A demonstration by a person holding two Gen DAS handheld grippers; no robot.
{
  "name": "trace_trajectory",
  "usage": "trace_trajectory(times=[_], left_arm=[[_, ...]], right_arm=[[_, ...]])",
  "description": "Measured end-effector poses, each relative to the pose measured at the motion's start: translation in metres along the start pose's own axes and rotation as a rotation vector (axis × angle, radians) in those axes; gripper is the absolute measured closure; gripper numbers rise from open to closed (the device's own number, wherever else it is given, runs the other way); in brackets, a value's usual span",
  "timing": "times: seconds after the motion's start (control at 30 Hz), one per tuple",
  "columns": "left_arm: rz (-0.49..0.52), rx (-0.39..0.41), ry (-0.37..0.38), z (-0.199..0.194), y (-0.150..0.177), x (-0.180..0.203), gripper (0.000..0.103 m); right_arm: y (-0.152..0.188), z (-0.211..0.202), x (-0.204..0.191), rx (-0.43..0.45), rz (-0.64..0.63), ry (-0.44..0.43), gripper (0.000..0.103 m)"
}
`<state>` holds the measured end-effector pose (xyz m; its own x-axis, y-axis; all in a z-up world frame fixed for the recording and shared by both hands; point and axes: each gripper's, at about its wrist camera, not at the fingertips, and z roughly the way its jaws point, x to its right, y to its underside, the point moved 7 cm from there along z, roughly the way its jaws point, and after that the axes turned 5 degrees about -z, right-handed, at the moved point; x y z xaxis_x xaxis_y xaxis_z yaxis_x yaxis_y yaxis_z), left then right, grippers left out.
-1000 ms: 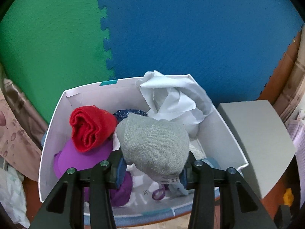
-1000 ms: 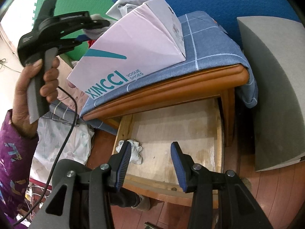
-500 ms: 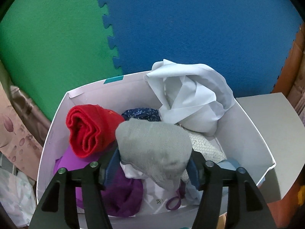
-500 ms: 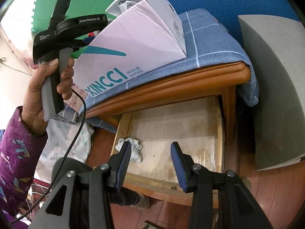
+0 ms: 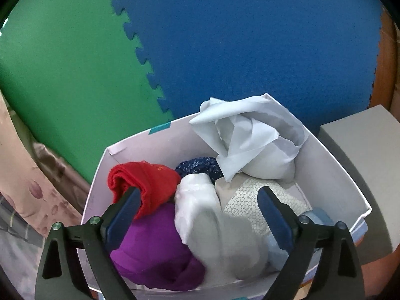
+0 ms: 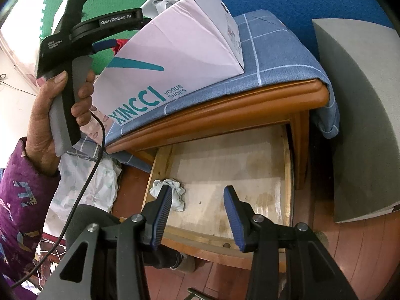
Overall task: Take underwear out of drawer
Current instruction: 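Withdraw the left gripper from the box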
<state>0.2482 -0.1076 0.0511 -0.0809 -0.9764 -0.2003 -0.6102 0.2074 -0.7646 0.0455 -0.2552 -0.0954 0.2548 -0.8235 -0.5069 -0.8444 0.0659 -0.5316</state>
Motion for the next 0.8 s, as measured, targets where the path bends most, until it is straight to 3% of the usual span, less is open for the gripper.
trace_trajectory(times=[0.57,0.8], left_arm=[[-0.066,0.074,0.018,-0.05,0.007,-0.02,0.002],[-0.112,0.065,0.052,-0.074,0.033,-0.04,0.0]], right_arm=[[0.003,0.006,0.002,-0.023,-0.011,0.038,0.059],[0.007,0.016,-0.006,-0.051,-0.068,0.078,0.059]])
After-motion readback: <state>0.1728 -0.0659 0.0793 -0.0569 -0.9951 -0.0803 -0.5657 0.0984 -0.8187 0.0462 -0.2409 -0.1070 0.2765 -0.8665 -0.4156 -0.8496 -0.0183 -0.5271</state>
